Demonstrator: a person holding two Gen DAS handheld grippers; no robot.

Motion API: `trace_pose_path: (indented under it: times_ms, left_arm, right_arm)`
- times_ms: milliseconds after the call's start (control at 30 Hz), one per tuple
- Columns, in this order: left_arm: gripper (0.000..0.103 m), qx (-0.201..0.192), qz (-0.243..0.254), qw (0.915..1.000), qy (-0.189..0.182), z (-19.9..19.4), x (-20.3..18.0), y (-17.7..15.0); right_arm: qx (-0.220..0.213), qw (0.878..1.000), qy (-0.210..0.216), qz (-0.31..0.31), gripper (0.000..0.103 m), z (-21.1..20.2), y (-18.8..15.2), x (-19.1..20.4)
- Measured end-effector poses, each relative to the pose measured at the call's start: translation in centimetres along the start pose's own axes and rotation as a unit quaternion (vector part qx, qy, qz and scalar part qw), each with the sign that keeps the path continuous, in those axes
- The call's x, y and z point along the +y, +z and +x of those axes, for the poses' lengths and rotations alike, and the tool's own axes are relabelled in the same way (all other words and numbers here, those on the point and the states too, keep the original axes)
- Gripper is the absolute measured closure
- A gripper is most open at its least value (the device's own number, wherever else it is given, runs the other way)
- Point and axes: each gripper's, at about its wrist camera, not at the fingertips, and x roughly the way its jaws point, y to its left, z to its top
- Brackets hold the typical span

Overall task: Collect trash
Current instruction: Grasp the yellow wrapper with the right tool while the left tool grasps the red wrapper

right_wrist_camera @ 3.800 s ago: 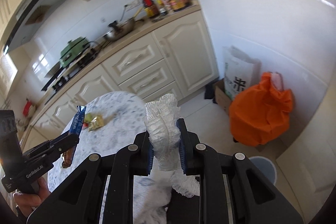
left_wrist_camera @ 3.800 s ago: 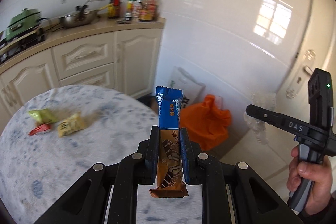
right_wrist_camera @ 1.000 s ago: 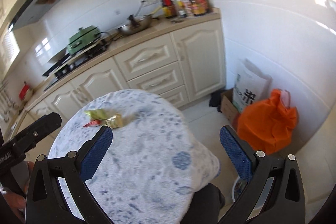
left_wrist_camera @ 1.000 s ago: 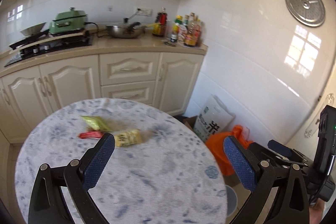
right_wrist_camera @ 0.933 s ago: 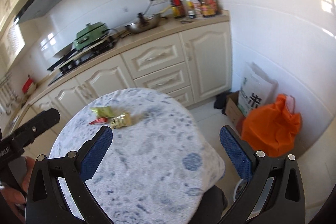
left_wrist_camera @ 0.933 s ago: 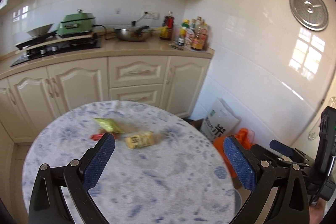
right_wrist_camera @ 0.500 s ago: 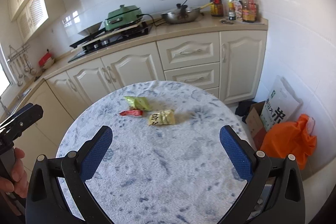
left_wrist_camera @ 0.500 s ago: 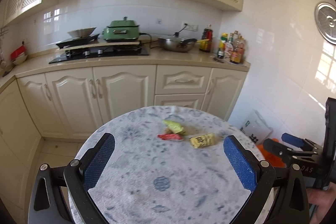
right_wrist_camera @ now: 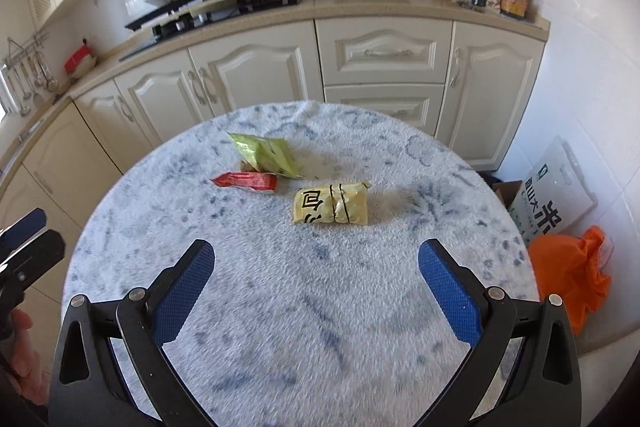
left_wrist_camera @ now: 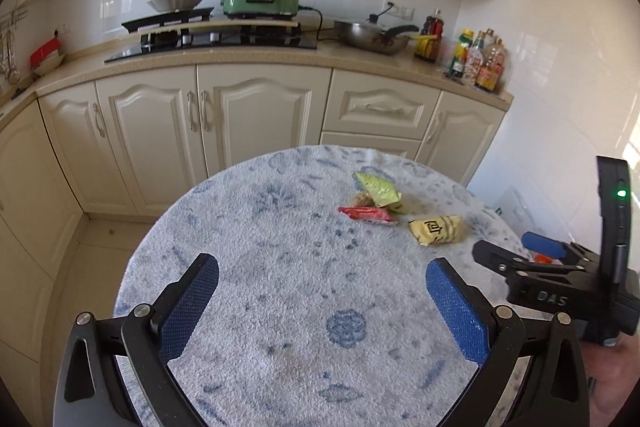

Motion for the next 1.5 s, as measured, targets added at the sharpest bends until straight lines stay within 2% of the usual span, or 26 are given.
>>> trace_pose_path:
  times_ms: [300, 367, 433, 467, 567, 733, 867, 900, 933, 1000, 1033, 1100, 1133, 1333, 1500]
  left_arm:
    - [0.001, 0.037, -0.007, 0.9993, 0.007, 8.0, -0.4, 2.4]
    - [0.001, 0.044, -0.004, 0.9990, 0.009, 9.7, -1.0, 3.1]
    - [0.001, 0.051, 0.002, 0.9987, 0.008, 11.5, -1.6, 3.7]
    - [0.001, 0.053, 0.004, 0.9986, 0.006, 12.4, -1.9, 4.0]
    - [0.001, 0.061, 0.007, 0.9981, 0.004, 14.9, -2.9, 4.0]
    - [0.001, 0.072, 0.021, 0.9971, 0.008, 19.2, -5.0, 4.4]
    - [0.002, 0.086, 0.028, 0.9957, 0.021, 23.2, -6.4, 4.4]
    - [0.003, 0.090, 0.031, 0.9952, 0.023, 24.3, -6.7, 4.4]
    - [0.011, 0.097, 0.033, 0.9945, 0.023, 25.3, -6.9, 4.3]
    - [0.020, 0.092, 0.052, 0.9937, 0.034, 26.2, -7.6, 4.2]
    - [0.032, 0.089, 0.058, 0.9939, 0.030, 26.2, -7.9, 4.3]
    - [0.039, 0.087, 0.062, 0.9941, 0.014, 26.2, -8.0, 4.3]
    - [0.049, 0.084, 0.058, 0.9948, -0.001, 26.2, -7.8, 4.2]
    - [0.053, 0.088, 0.059, 0.9938, -0.034, 25.8, -7.3, 3.4]
    - [0.053, 0.091, 0.051, 0.9930, -0.055, 24.0, -7.1, 1.9]
  right_arm:
    - [0.045, 0.999, -0.014, -0.012, 0.003, 8.5, 1.8, -0.7]
    - [0.059, 0.998, -0.016, -0.032, 0.023, 10.1, 1.5, -0.7]
    - [0.049, 0.997, -0.020, -0.053, 0.034, 10.2, 1.3, -0.5]
    - [0.047, 0.997, -0.016, -0.054, 0.035, 10.1, 1.2, -0.6]
    - [0.042, 0.999, 0.002, -0.035, 0.036, 9.4, 1.0, -1.8]
    - [0.039, 0.999, 0.008, 0.004, 0.036, 8.0, 0.6, -4.5]
    - [0.031, 0.999, 0.008, 0.011, 0.036, 6.8, 0.9, -5.5]
    - [0.029, 0.999, 0.008, 0.013, 0.036, 6.6, 1.0, -5.7]
    - [0.026, 1.000, 0.008, 0.015, 0.036, 6.3, 1.1, -6.0]
    - [0.024, 1.000, 0.010, 0.018, 0.036, 6.0, 1.1, -6.2]
    - [0.022, 1.000, 0.010, 0.019, 0.036, 5.8, 1.1, -6.2]
    - [0.019, 1.000, 0.011, 0.018, 0.036, 5.4, 1.1, -6.3]
    - [0.018, 1.000, 0.015, 0.021, 0.036, 5.1, 1.0, -6.4]
    - [0.014, 0.999, 0.022, 0.025, 0.035, 3.8, 0.1, -6.4]
    - [0.008, 0.999, 0.025, 0.032, 0.036, 1.9, -0.9, -6.9]
